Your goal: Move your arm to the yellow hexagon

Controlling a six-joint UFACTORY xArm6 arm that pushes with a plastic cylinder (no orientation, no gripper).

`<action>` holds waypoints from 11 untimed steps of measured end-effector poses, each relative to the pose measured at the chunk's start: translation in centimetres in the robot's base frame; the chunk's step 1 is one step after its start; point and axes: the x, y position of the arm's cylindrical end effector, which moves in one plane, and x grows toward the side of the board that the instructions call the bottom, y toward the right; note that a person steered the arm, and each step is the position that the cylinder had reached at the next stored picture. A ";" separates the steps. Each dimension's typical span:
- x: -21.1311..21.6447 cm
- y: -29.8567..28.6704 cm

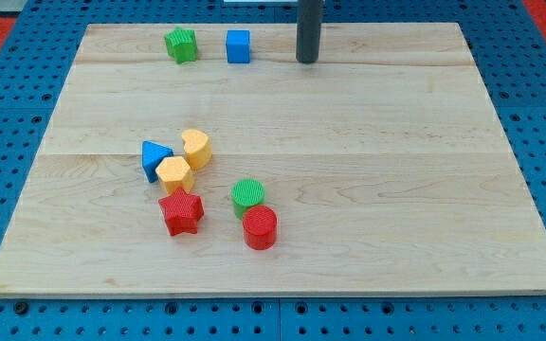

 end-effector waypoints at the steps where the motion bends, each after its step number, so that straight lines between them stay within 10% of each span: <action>1: 2.7 -0.3; 11: 18.5 -13.2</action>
